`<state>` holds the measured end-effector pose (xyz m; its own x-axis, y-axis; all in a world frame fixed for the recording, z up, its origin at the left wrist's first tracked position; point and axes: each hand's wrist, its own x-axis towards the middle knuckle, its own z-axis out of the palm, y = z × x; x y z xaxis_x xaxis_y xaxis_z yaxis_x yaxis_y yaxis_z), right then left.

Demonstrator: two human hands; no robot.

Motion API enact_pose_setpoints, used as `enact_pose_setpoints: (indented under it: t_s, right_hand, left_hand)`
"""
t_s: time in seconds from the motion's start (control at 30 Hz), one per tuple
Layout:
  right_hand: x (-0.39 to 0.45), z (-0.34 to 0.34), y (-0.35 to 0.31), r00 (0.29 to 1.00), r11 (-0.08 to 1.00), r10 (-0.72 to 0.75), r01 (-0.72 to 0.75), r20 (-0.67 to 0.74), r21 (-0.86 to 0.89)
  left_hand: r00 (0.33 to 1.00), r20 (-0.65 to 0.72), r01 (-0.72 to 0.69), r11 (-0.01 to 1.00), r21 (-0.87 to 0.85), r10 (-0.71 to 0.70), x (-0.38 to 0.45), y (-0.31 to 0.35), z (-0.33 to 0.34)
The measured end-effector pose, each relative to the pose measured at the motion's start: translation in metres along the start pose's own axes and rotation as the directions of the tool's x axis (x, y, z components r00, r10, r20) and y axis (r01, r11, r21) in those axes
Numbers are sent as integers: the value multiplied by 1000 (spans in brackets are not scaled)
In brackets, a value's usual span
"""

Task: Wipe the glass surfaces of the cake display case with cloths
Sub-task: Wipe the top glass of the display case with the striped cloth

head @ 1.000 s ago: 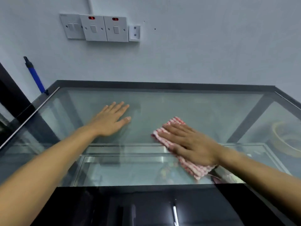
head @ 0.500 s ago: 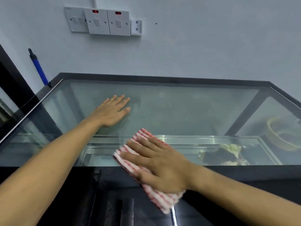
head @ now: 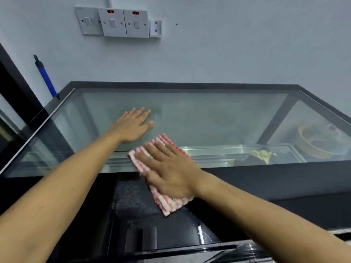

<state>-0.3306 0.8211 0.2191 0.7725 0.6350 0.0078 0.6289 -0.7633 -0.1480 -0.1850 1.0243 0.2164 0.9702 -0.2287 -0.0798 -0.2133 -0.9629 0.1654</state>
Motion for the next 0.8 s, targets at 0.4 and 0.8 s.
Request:
enact_pose_setpoints:
  t_s: [0.4,0.8]
  right_hand:
    - [-41,-22,110,924,924,382,-383,-26,-15]
    - [-117,-25,102,992,992,122,-121,38,-31]
  left_hand:
    - [998,-6,59,998,-1,-59,-72,17,14]
    - [994,-22,109,994,3,-109,-95,27,16]
